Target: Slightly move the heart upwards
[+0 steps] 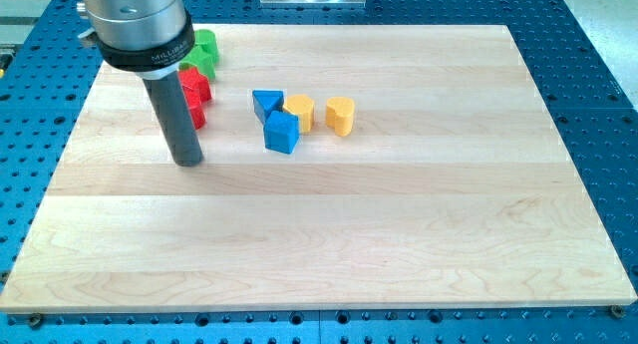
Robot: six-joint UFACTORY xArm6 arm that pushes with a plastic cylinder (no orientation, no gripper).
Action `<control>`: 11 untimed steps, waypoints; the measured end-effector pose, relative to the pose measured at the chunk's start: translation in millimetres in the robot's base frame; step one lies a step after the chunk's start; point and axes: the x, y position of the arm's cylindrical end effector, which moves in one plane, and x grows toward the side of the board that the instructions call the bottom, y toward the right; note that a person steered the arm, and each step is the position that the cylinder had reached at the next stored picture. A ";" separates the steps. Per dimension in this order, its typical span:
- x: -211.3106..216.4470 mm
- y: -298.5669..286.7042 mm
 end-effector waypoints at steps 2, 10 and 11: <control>44.9 81.7; -79.6 173.3; -94.1 165.0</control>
